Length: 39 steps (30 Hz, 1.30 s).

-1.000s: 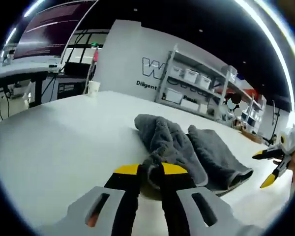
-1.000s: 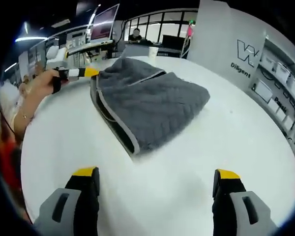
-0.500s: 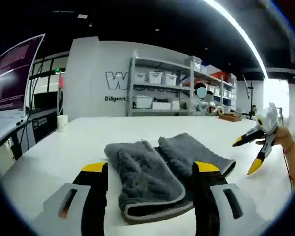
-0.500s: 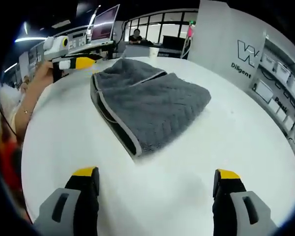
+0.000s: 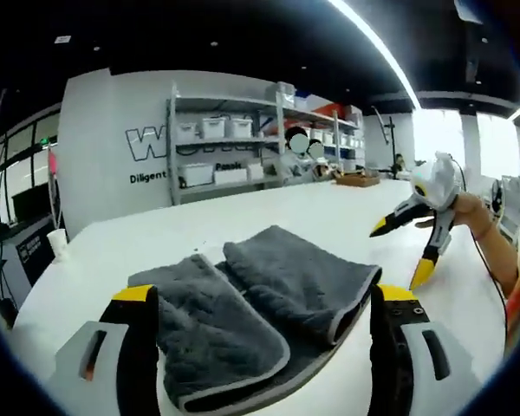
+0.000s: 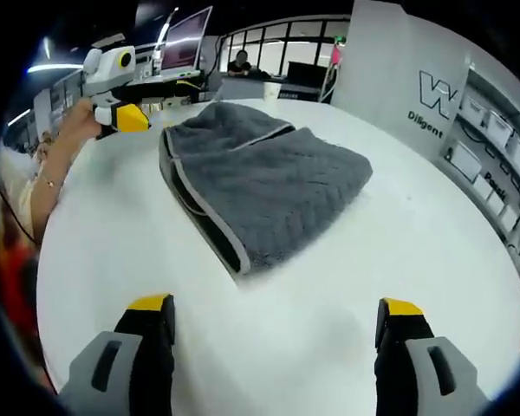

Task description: Open the folded towel by lifting each exposed corner and separating the folded layers until the towel lies flat within the target outline without major curled edges

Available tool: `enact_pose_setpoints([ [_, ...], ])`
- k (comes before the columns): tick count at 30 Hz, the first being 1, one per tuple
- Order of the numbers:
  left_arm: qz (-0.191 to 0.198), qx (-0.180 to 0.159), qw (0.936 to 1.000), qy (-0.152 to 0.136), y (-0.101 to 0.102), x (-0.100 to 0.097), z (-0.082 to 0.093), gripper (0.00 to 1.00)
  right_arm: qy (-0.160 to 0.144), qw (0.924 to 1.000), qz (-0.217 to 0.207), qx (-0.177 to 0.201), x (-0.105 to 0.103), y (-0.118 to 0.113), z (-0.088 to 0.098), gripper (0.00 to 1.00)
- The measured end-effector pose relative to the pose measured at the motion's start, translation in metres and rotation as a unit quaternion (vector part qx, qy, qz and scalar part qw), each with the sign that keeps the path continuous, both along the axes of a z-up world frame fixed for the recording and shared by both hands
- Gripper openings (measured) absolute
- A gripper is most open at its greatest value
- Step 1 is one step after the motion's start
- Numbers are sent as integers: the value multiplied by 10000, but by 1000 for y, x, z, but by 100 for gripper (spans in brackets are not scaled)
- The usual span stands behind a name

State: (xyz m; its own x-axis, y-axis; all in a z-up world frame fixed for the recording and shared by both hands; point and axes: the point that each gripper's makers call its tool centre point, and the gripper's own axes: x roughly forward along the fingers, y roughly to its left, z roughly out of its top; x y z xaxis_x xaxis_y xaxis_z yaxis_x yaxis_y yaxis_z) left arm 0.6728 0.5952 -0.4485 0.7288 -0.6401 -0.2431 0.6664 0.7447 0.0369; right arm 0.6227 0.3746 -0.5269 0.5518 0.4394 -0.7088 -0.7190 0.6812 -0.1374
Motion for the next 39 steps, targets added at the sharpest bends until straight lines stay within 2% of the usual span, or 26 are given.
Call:
enact_pose_setpoints([
  [5,-76,74,9989,446,-4,-3,-26,100,34,10000,12,-32,0,1,-3,97],
  [7,-111,50,9988,470,-4,-5,-32,100,58,10000,20,-68,0,2,-5,96],
  [10,-159,-70,9950,983,-4,-14,-45,98,81,9999,36,-79,1,3,-6,96],
  [11,-168,-88,9944,1035,-4,-15,-47,96,85,9999,39,-79,1,3,-7,96],
  [18,-210,-42,9951,961,-7,-17,-48,95,128,9999,68,35,1,7,-7,95],
  [27,-207,77,9953,948,-6,-18,-49,96,-37,9991,222,371,-1,24,6,96],
  [32,-166,256,9951,941,-3,-18,-53,96,-97,9980,504,371,-4,44,4,96],
  [36,-176,268,9948,966,-3,-19,-54,96,-125,9967,772,227,-7,55,-1,92],
  [39,-191,280,9946,982,-4,-19,-55,96,-130,9958,869,264,-9,62,0,92],
])
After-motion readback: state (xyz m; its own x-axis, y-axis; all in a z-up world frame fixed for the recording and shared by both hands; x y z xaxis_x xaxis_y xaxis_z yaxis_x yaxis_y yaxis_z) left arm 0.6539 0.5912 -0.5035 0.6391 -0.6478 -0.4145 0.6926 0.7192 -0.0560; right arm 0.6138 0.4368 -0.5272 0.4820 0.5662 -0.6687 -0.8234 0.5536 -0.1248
